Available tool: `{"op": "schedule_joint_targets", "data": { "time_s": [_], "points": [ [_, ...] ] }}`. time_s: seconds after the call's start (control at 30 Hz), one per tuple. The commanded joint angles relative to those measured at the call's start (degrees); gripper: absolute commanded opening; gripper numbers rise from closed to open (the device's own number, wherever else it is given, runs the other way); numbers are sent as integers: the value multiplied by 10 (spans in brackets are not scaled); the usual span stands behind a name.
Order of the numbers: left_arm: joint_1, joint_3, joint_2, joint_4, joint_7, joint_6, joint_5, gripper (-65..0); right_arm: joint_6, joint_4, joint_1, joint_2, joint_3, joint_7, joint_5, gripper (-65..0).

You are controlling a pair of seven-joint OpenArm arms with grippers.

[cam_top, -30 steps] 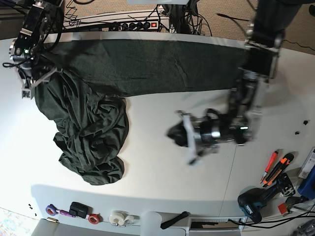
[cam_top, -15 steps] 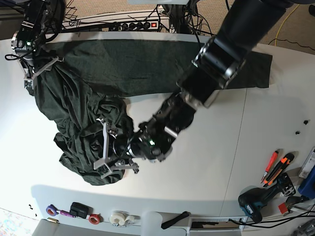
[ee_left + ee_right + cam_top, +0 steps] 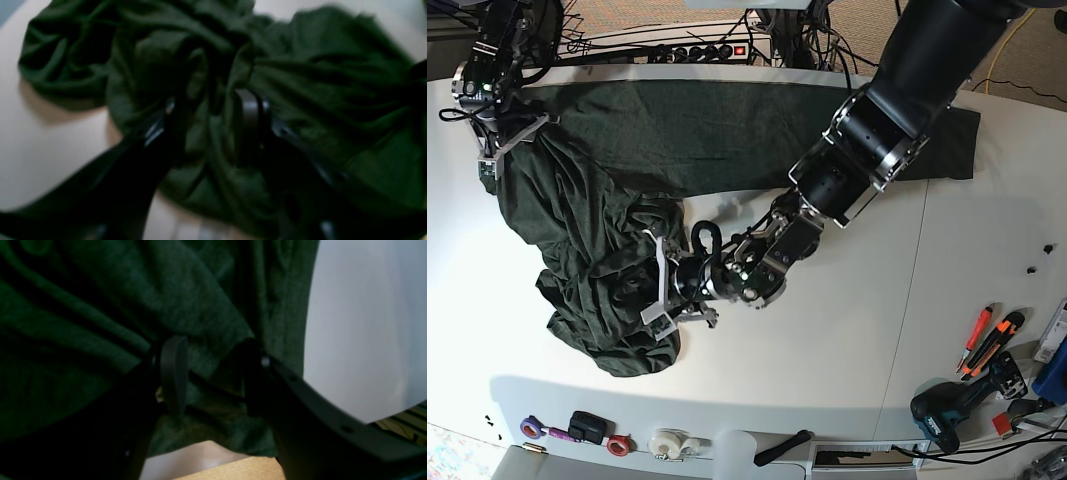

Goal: Layout the t-shirt on the table in an organized manner, then fold the t-shirt properly
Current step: 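Move the left gripper back and grasp the shirt body fabric, then drag the grasped fabric away from the right gripper and release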

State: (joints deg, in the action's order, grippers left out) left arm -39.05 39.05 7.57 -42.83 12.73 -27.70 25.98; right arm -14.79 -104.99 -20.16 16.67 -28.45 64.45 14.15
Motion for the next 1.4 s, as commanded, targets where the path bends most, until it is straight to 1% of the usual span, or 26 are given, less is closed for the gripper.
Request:
{"op": "schedule_joint_targets", "data": {
  "time_s": [0.0, 0.07, 0.2, 0.3, 0.37, 0.43, 0.5, 0.53, 0.63, 0.73, 0.77, 0.8, 0.87, 0.9, 0.93, 1.13, 1.17, 1.2, 1.23, 1.27, 1.3, 1.37],
  "points": [
    [-10, -2, 14, -9, -21, -7, 6, -413, 0, -9, 2, 10, -4, -9, 0, -388],
    [4, -2, 14, -9, -29, 0, 0, -413, 0, -9, 2, 10, -4, -8, 0, -388],
    [31, -2, 14, -9, -42, 50, -68, -414, 0, -9, 2, 10, -4, -9, 0, -388],
    [37, -2, 14, -9, -42, 76, -74, -414, 0, -9, 2, 9, -4, -9, 0, -388],
    [37, -2, 14, -9, -42, 96, -74, -432, 0, -9, 2, 10, -4, -9, 0, -388],
    [37, -2, 14, -9, -42, 126, -74, -498, 0, -9, 2, 10, -4, -8, 0, -388],
    [37, -2, 14, -9, -42, 147, -74, -605, 0, -9, 2, 10, -4, -8, 0, -388],
    [37, -2, 14, -9, -42, 148, -74, -650, 0, -9, 2, 10, -4, -8, 0, -388],
    [37, -2, 14, -9, -42, 141, -74, -650, 0, -9, 2, 10, -4, -8, 0, -388],
    [37, -2, 14, -9, -42, 141, -74, -650, 0, -9, 2, 10, -4, -9, 0, -388],
    [37, -2, 14, -9, -42, 134, -74, -650, 0, -9, 2, 10, -4, -9, 0, -388],
    [38, -2, 14, -9, -42, 116, -76, -635, 0, -9, 2, 10, -4, -9, 0, -388],
    [40, -2, 14, -9, -42, 73, -90, -470, 0, -9, 2, 10, -4, -9, 0, -388],
    [43, -2, 14, -9, -42, 64, -94, -413, 0, -9, 2, 9, -4, -9, 0, -388],
    [48, -2, 14, -9, -42, 64, -96, -399, 0, -9, 2, 10, -4, -9, 0, -388],
    [73, -2, 14, -9, -53, 98, -99, -402, 0, -9, 2, 10, -4, -9, 0, -388],
    [73, -2, 14, -9, -55, 102, -99, -421, 0, -9, 2, 10, -4, -9, 0, -388],
    [73, -2, 14, -9, -56, 104, -100, -467, 0, -9, 2, 10, -4, -9, -1, -388],
    [73, -2, 14, -9, -57, 108, -99, -541, 0, -9, 2, 10, -4, -9, 0, -388],
    [73, -2, 14, -9, -60, 112, -99, -636, 0, -9, 2, 10, -4, -9, 0, -388],
    [73, -2, 14, -9, -66, 115, -99, -650, 0, -9, 2, 10, -4, -9, 0, -388],
    [71, -2, 14, -9, -76, 116, -99, -650, 0, -9, 2, 10, -4, -9, -1, -388]
  ]
}}
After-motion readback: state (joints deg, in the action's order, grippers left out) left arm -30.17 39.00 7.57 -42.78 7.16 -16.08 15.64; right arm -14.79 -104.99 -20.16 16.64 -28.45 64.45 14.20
